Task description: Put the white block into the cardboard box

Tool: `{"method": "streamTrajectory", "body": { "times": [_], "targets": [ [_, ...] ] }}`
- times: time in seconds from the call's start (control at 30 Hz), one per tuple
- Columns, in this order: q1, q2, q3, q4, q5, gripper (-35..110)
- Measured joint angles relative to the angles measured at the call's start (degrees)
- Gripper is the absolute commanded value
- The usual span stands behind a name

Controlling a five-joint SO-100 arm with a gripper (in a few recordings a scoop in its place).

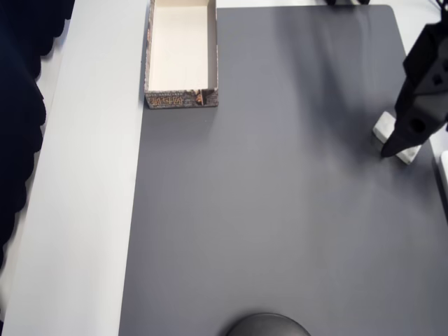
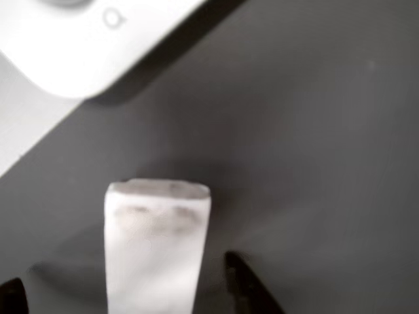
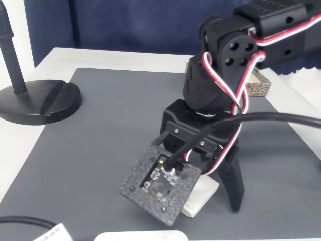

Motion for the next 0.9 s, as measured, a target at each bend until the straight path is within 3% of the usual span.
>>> {"method": "streamTrajectory", "body": {
  "times": [0.7,0.9],
  "targets": [
    [-1.1,-1.3,-1.6,-1.3,1.2,43],
    [-1.1,-1.3,-1.7,-1.2,0.8,34]
  ]
}}
